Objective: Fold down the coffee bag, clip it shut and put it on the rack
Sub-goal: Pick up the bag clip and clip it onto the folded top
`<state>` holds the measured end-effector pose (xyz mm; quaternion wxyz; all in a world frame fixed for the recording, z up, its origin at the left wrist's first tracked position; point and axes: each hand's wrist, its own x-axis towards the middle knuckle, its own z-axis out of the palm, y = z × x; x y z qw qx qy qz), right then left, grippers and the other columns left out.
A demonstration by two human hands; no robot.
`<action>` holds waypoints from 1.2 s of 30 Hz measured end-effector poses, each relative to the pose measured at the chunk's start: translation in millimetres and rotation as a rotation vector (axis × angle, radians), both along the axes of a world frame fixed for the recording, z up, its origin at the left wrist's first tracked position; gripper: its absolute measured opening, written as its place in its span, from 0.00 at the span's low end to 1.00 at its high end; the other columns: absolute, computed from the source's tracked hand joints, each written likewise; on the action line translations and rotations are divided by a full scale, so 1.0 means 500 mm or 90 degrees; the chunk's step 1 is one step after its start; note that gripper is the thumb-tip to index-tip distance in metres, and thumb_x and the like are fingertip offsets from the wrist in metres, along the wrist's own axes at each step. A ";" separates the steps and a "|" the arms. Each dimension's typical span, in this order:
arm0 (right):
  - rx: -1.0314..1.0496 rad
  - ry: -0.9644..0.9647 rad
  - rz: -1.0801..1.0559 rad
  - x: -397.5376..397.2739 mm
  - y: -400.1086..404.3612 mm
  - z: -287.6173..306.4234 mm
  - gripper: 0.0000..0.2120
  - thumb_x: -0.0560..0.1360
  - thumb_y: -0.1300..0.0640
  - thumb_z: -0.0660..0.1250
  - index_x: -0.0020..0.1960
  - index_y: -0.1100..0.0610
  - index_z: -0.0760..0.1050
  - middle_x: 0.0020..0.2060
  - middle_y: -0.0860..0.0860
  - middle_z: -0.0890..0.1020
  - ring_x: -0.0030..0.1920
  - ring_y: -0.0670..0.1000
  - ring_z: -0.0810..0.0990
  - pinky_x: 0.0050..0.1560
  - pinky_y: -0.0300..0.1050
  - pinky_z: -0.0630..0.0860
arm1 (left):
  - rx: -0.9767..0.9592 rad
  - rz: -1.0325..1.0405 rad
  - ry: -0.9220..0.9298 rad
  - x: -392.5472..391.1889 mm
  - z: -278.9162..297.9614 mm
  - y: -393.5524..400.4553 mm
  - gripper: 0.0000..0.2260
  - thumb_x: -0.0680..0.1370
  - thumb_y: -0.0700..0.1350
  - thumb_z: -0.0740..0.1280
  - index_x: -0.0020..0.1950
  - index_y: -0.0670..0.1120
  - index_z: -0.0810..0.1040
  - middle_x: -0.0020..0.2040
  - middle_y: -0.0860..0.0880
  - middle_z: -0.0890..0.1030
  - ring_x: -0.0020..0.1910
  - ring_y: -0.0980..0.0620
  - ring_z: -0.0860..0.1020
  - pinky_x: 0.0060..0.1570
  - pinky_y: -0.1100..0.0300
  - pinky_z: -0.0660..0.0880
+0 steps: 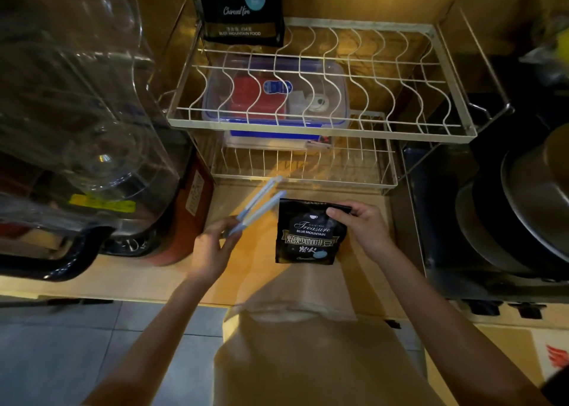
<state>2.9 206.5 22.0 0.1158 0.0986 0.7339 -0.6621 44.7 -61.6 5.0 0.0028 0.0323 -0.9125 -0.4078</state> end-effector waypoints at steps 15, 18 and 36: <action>-0.021 0.000 -0.006 0.011 0.000 -0.001 0.04 0.70 0.67 0.68 0.42 0.60 0.79 0.26 0.43 0.83 0.30 0.38 0.80 0.33 0.29 0.76 | 0.027 -0.289 -0.147 -0.075 0.092 0.011 0.09 0.76 0.40 0.63 0.56 0.45 0.75 0.61 0.49 0.74 0.57 0.54 0.73 0.53 0.62 0.69; -0.025 -0.005 0.006 0.013 0.002 0.002 0.05 0.70 0.67 0.68 0.45 0.63 0.80 0.31 0.45 0.83 0.31 0.39 0.81 0.33 0.30 0.76 | 0.053 -0.268 -0.130 -0.080 0.088 0.039 0.10 0.75 0.40 0.64 0.56 0.47 0.72 0.57 0.49 0.76 0.54 0.51 0.75 0.52 0.55 0.74; -0.194 -0.224 -0.013 0.000 0.009 0.024 0.11 0.78 0.58 0.56 0.55 0.59 0.75 0.44 0.53 0.80 0.44 0.51 0.79 0.41 0.40 0.75 | 0.025 -0.389 -0.208 -0.149 0.093 0.090 0.16 0.76 0.42 0.64 0.63 0.50 0.70 0.59 0.56 0.71 0.61 0.54 0.69 0.59 0.57 0.68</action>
